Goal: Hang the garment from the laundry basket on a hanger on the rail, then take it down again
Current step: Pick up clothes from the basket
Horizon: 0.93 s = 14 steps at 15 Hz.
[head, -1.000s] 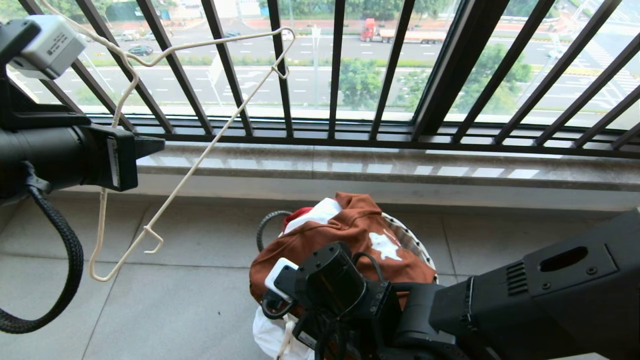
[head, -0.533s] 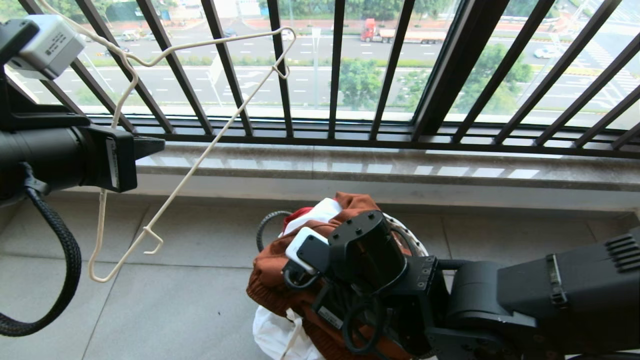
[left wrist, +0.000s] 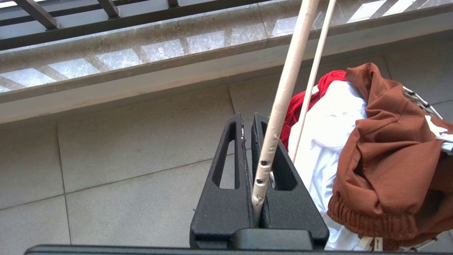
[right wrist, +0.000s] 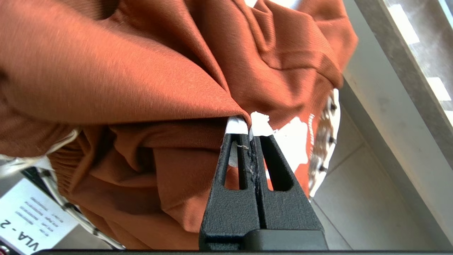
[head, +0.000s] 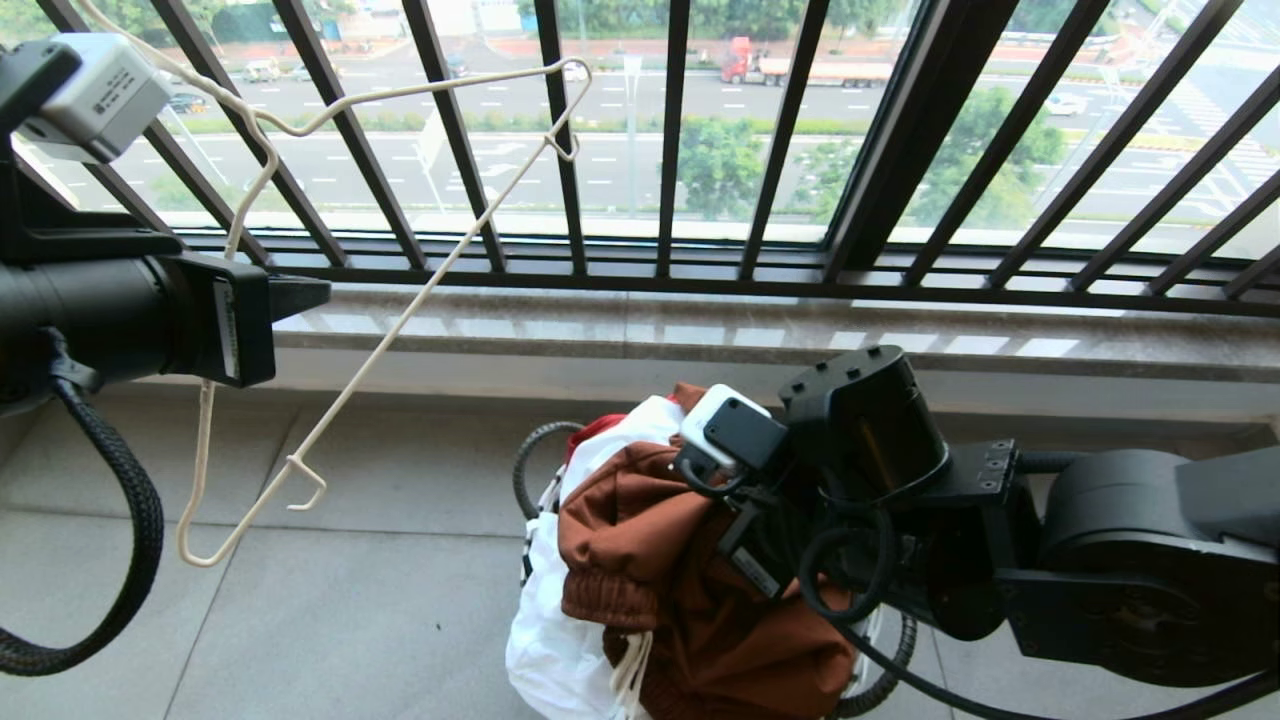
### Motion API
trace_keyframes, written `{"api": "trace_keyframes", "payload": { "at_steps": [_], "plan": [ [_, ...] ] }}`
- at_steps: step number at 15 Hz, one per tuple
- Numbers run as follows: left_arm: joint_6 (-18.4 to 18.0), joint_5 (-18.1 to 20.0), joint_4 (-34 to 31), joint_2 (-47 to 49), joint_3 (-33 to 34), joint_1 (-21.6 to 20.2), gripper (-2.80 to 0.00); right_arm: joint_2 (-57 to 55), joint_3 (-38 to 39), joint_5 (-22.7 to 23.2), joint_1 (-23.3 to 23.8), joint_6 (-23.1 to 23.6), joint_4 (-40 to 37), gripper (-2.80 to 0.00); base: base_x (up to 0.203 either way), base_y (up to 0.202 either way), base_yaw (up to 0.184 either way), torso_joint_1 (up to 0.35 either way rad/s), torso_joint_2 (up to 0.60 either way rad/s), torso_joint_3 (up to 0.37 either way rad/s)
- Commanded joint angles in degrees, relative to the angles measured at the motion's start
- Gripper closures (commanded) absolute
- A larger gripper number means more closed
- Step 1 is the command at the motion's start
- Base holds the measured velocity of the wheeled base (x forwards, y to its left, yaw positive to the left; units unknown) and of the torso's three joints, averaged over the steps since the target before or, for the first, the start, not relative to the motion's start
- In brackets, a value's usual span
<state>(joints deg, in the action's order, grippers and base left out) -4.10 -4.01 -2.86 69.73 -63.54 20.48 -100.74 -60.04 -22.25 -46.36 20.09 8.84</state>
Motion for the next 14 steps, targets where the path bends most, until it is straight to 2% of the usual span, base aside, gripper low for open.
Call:
{"api": "trace_keyframes", "payload": {
  "at_steps": [1,3,6,8,10,14],
  "plan": [
    [-0.03,-0.03,-0.04,0.14,-0.02,0.0,0.0,3.69,1.0,-0.1,2.82,0.17,-2.04,0.0,0.0,0.0,0.0,0.0,0.0,0.0],
    [-0.01,-0.03,-0.04,-0.01,-0.08,0.0,0.0,5.0,0.69,-0.03,5.08,0.18,-2.62,0.0,0.0,0.0,0.0,0.0,0.0,0.0],
    [-0.03,-0.12,-0.04,-0.03,-0.1,0.0,0.0,4.31,-0.73,0.95,5.32,-0.03,-1.7,0.0,0.0,0.0,0.0,0.0,0.0,0.0],
    [0.06,-0.12,-0.04,-0.03,-0.15,-0.09,0.0,1.35,-2.09,1.89,5.32,-0.06,1.49,0.0,0.0,0.0,0.0,0.0,0.0,0.0],
    [0.0,-0.14,-0.04,-0.03,-0.26,-0.34,0.0,-3.0,-4.95,2.2,5.11,-0.02,4.47,0.0,0.0,0.0,0.0,0.0,0.0,0.0],
    [-0.03,-0.03,-0.04,0.4,-1.41,-3.64,0.0,-9.3,-13.41,2.29,4.7,-1.45,6.19,0.0,0.0,0.0,0.0,0.0,0.0,0.0]
  ]
}}
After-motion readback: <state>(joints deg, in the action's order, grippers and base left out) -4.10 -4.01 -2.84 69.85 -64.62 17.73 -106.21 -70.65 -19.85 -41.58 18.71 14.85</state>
